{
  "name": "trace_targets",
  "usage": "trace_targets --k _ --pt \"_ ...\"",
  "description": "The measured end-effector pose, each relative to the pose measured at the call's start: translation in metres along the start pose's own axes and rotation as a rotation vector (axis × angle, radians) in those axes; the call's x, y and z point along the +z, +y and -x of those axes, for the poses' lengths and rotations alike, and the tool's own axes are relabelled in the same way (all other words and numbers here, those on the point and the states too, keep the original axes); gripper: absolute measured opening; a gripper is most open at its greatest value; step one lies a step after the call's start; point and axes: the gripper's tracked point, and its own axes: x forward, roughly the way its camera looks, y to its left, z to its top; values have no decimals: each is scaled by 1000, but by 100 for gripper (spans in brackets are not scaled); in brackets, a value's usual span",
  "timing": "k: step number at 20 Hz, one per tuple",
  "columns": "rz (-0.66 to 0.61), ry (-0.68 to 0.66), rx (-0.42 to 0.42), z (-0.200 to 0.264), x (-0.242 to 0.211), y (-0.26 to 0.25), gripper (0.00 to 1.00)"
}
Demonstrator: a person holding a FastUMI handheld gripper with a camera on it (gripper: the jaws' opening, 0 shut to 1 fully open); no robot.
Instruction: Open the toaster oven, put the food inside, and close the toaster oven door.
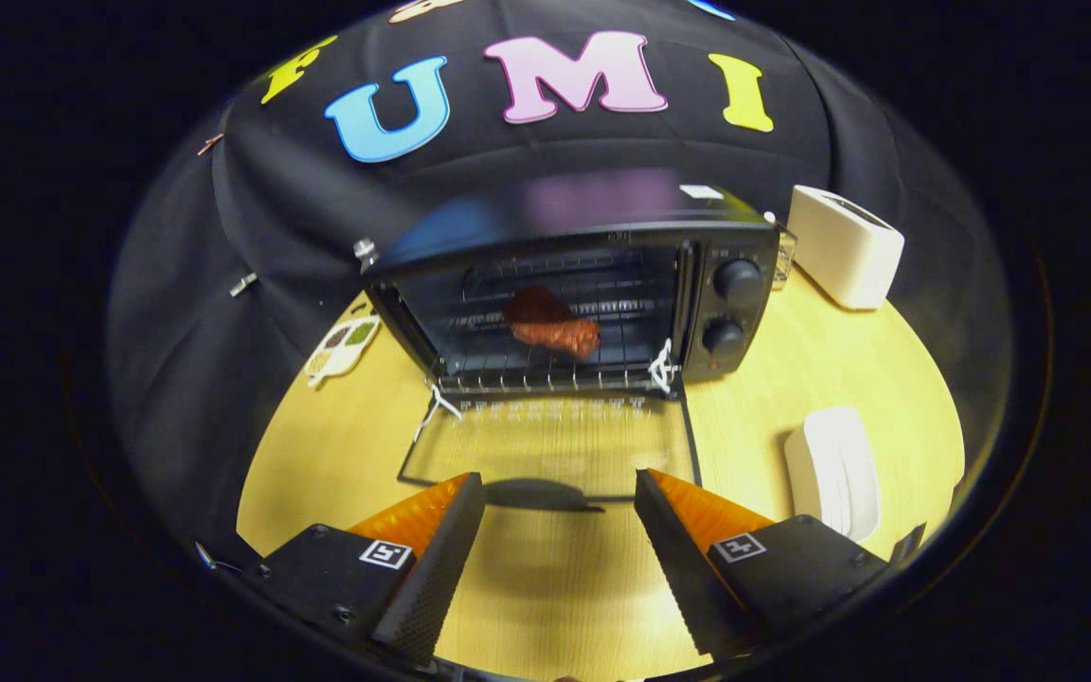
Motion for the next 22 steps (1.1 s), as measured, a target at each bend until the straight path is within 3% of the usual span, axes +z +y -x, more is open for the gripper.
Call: trace_targets --k 8,15,22 --pt "15 140 -68 -48 -59 -8 99" --pt "15 155 -150 -75 -56 -15 98" --pt "77 104 -155 -72 -40 -13 98"
